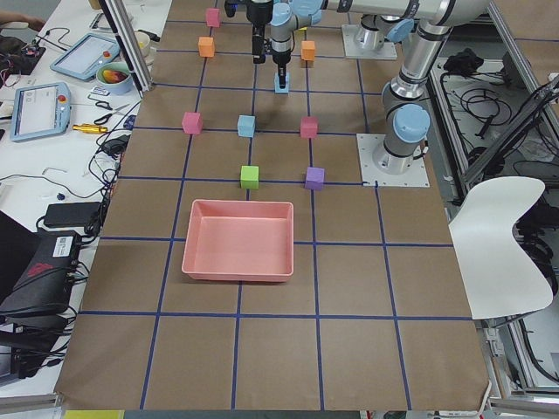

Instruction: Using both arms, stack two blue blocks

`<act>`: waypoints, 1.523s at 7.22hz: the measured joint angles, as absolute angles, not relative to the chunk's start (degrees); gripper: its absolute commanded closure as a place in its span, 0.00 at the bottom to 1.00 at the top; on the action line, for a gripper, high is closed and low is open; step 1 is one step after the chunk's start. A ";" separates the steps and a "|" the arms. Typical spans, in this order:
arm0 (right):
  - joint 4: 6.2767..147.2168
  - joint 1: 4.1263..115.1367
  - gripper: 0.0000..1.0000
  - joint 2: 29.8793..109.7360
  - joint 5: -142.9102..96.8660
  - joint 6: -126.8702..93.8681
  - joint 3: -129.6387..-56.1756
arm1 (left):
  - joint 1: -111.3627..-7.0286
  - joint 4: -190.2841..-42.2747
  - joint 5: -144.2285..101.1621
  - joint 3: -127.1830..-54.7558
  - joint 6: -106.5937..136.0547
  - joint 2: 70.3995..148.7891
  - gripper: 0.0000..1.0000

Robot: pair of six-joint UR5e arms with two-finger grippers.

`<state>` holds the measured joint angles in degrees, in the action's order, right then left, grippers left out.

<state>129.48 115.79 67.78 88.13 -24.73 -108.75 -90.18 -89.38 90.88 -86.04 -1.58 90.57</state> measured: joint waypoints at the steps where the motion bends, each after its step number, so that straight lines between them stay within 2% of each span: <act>1: 127.51 115.36 0.00 68.42 87.29 -24.41 -106.83 | -90.18 -89.38 90.88 -86.04 -1.58 90.55 0.00; 2: 122.00 114.30 0.00 70.07 87.12 -23.29 -103.44 | -90.20 -89.45 90.88 -86.07 -1.58 90.55 0.00; 4: 104.39 109.36 0.00 74.50 88.12 -18.83 -91.91 | -90.42 -89.55 90.64 -88.39 -1.09 90.72 0.00; 6: 90.15 104.10 0.00 77.21 91.80 -8.64 -81.78 | -90.41 -81.30 90.35 -94.93 -0.67 92.81 0.00; 7: 87.19 101.42 0.00 79.29 93.43 -2.02 -79.97 | -90.43 -75.20 90.07 -98.34 -0.71 94.93 0.00; 9: 89.46 95.57 0.00 84.35 89.43 6.19 -82.82 | -90.50 -65.08 89.93 -104.69 -1.22 99.33 0.00; 11: 98.81 93.35 0.00 90.09 87.46 8.22 -93.15 | -90.53 -56.30 89.95 -108.23 -1.48 103.86 0.00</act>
